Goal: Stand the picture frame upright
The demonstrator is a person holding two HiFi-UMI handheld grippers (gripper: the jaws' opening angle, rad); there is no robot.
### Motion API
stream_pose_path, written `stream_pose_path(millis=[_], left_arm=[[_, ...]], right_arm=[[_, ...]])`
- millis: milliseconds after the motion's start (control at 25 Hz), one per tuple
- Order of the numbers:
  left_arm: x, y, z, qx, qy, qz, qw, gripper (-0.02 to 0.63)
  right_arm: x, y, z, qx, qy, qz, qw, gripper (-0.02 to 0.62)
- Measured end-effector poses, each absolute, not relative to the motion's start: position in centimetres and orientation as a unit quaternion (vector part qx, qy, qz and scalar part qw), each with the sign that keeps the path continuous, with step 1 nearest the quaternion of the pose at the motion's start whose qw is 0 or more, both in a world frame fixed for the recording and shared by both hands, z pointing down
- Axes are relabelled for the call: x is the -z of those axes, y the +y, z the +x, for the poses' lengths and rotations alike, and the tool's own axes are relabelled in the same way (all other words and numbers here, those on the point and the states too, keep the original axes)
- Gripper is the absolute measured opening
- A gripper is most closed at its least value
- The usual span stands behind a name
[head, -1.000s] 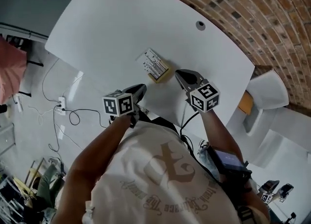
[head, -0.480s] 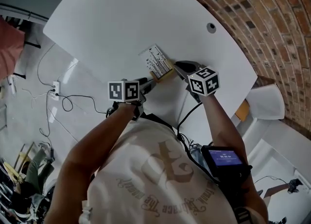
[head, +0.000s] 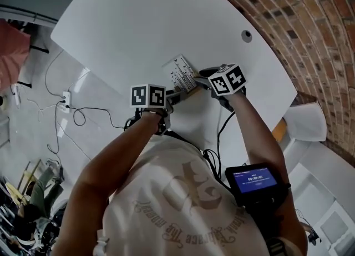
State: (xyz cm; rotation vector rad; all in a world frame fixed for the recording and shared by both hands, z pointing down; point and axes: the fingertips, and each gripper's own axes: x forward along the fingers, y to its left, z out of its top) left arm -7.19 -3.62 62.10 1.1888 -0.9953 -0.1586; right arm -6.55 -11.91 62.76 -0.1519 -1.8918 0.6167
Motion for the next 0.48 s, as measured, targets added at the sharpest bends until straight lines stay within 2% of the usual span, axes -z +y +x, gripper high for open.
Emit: stream_pose_path(millis=[80, 240, 480], left_arm=[[-62.4, -3.6, -7.0, 0.074, -0.436, 0.526, 0.727, 0.294], [-62.8, -4.0, -6.9, 0.075, -0.424, 0.511, 0.744, 0.295], [-63.7, -4.1, -6.5, 0.052, -0.414, 0.491, 0.765, 0.218]], right_arm=[[-63.3, -11.4, -6.6, -0.266, -0.783, -0.075, 0.558, 0.16], [-63.7, -11.2, -6.4, -0.284, -0.764, -0.079, 0.573, 0.161], [-63.8, -10.8, -6.6, -0.321, -0.756, -0.072, 0.566, 0.129]])
